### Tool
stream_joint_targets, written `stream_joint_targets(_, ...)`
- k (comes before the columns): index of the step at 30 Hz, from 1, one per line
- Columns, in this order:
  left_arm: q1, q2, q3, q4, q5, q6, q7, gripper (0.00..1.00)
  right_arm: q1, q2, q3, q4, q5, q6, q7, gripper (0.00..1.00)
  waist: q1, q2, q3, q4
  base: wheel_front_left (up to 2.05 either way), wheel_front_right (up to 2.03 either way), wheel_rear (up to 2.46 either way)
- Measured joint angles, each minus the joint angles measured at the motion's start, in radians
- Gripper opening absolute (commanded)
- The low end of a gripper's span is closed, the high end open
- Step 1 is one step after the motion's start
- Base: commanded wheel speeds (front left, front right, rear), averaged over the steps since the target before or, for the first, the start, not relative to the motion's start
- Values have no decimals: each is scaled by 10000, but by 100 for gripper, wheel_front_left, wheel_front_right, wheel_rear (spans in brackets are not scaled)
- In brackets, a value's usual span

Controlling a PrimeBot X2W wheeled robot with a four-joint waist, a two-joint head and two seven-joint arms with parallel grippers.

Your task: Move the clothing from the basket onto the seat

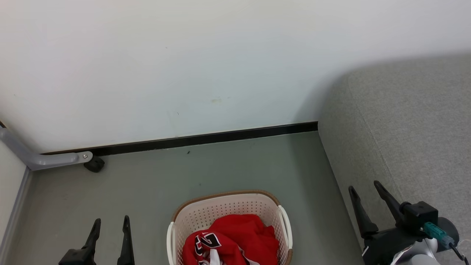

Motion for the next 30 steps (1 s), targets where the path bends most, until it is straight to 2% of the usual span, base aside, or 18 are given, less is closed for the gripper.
stream_joint_targets(5,95,-13,117,2,-4,-10,0,100,-1,69,31,-25,-38,0,0,100,0,0,65,-55,0,0,0)
stream_joint_targets(14,205,-171,84,-128,-6,-359,-2,100,2,196,-12,-313,-111,2,-2,100,0,0,447,-244,0,0,0)
stream_joint_targets(25,-302,-217,-65,-370,-50,-539,-2,100,-384,514,-31,-869,-291,2,-4,100,0,0,1495,-568,0,0,0)
stream_joint_targets(30,-836,-69,-502,-362,167,-629,4,100,-691,713,-63,-1116,-380,2,-4,100,1,1,2116,-774,0,0,0)
